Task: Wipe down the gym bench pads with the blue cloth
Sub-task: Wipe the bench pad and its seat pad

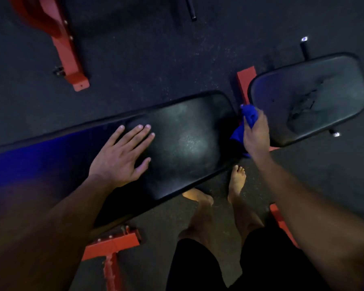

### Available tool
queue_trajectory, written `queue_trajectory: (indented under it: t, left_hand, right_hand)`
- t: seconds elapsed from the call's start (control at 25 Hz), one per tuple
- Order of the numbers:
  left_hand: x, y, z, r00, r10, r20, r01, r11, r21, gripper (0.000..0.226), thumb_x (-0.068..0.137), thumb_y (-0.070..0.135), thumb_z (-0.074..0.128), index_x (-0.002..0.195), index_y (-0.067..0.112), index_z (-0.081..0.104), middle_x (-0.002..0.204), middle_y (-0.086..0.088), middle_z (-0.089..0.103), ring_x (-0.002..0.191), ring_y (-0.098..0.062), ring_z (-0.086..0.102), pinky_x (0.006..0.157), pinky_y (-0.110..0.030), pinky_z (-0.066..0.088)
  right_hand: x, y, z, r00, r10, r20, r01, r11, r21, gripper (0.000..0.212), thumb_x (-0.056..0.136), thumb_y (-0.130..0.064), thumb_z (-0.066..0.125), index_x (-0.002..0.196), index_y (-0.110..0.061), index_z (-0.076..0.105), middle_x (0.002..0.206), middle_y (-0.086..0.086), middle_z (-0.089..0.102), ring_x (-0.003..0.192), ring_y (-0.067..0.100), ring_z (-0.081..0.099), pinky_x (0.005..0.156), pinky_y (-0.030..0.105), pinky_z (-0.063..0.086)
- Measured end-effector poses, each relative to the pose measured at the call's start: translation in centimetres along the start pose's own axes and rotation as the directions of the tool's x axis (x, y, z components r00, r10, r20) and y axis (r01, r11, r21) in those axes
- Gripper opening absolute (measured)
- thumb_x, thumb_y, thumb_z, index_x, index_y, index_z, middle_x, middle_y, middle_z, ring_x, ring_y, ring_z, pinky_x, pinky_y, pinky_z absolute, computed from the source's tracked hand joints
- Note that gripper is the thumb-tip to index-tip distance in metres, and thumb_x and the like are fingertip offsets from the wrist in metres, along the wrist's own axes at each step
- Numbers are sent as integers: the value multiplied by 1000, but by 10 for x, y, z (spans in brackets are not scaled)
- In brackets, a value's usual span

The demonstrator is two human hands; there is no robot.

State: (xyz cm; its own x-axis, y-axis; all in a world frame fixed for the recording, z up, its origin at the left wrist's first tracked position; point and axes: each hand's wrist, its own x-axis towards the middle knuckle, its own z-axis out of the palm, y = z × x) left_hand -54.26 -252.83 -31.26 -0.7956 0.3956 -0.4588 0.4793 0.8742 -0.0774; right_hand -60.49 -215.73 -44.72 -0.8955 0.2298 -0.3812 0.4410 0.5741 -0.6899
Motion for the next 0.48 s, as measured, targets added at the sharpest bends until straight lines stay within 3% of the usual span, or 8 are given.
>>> queue_trajectory:
  t: [0.12, 0.16, 0.24, 0.32, 0.4, 0.48]
  left_hand:
    - [42, 11, -18, 998, -35, -51, 35, 999, -12, 72, 105, 59, 20, 146, 11, 53, 147, -11, 55, 131, -30, 52, 112, -45, 31]
    - [69, 21, -21, 997, -43, -64, 42, 999, -19, 72, 105, 60, 20, 147, 11, 52, 147, -11, 54, 131, -29, 51, 113, -45, 30]
    - [115, 45, -18, 1000, -2, -27, 2, 1000, -16, 71, 104, 59, 26, 158, 13, 37, 164, -8, 34, 150, -26, 33, 125, -48, 18]
    - [136, 56, 7, 999, 32, -27, -31, 999, 17, 74, 104, 60, 27, 163, 16, 25, 171, -5, 17, 157, -23, 16, 127, -51, 10]
    - [142, 52, 27, 997, 34, -65, -31, 999, 38, 74, 103, 61, 27, 162, 16, 25, 171, -5, 18, 157, -24, 17, 127, -53, 12]
    - [139, 50, 25, 996, 41, -74, -37, 998, 46, 74, 103, 60, 27, 162, 15, 25, 171, -5, 19, 157, -25, 18, 127, -53, 13]
  right_hand:
    - [29, -17, -11, 987, -137, 89, 138, 990, -8, 47, 95, -22, 62, 139, -16, 46, 135, 13, 42, 116, 25, 52, 105, 32, 36]
    - [39, -22, -7, 978, -157, 139, 158, 987, 8, 50, 94, -20, 64, 140, -16, 45, 135, 12, 42, 117, 24, 51, 106, 31, 35]
    - [45, -28, 15, 941, -207, 268, 225, 974, -36, 57, 89, -14, 65, 143, -15, 45, 142, 13, 41, 129, 27, 47, 113, 30, 29]
    - [44, -23, 51, 904, -269, 333, 356, 904, -236, 63, 86, -18, 65, 145, -19, 44, 150, 9, 38, 140, 32, 35, 117, 41, 27]
    - [73, -25, 69, 902, -324, 286, 399, 878, -265, 55, 86, -27, 62, 139, -24, 49, 143, 4, 47, 131, 33, 44, 107, 48, 39]
    - [109, -41, 74, 907, -254, 337, 332, 923, -196, 38, 87, -42, 57, 123, -30, 55, 125, 1, 59, 113, 32, 57, 93, 47, 48]
